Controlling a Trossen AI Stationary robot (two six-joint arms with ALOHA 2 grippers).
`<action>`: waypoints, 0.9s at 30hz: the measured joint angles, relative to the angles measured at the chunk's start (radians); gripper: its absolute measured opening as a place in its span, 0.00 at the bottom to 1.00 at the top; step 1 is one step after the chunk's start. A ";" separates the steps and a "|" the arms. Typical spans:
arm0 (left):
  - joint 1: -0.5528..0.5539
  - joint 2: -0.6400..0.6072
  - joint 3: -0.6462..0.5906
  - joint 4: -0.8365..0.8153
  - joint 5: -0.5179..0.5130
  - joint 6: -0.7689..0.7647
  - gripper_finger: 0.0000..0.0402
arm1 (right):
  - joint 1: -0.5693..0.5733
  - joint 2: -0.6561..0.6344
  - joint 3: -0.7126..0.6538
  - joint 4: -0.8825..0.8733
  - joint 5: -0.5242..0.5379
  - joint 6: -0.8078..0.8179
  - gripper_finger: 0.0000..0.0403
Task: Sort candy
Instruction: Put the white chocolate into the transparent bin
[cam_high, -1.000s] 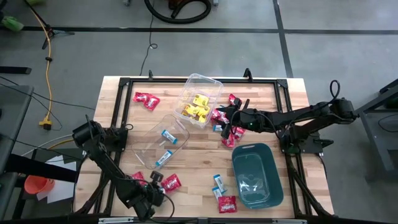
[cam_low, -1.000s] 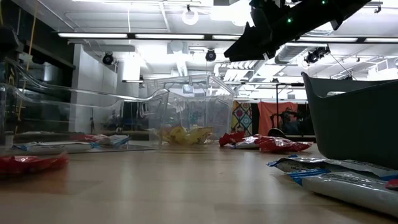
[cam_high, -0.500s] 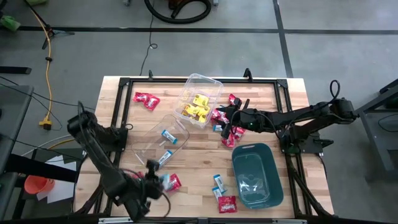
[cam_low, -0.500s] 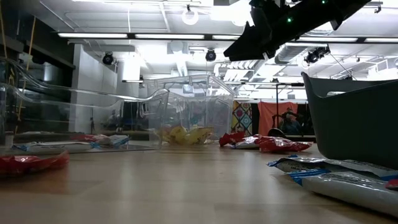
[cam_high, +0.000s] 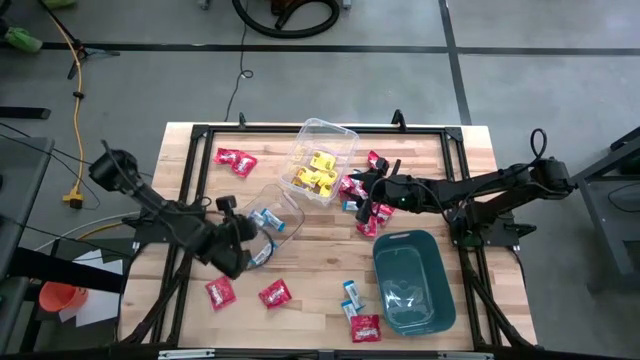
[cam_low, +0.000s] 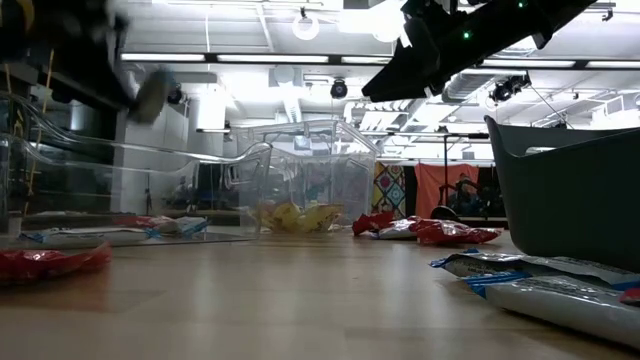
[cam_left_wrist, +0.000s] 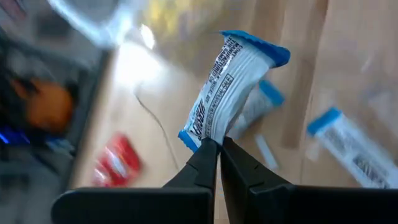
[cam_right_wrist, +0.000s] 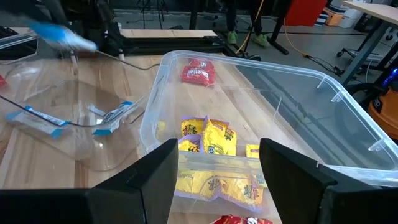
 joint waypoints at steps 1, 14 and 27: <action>0.018 -0.010 -0.034 0.039 0.042 -0.004 0.00 | 0.000 0.000 0.000 0.000 0.000 0.000 0.55; 0.103 -0.017 -0.027 0.218 0.244 0.153 0.25 | 0.000 0.000 0.000 -0.025 0.000 0.007 0.55; 0.050 -0.017 0.088 0.375 0.166 0.245 0.38 | 0.000 -0.012 0.001 0.058 -0.243 0.160 0.55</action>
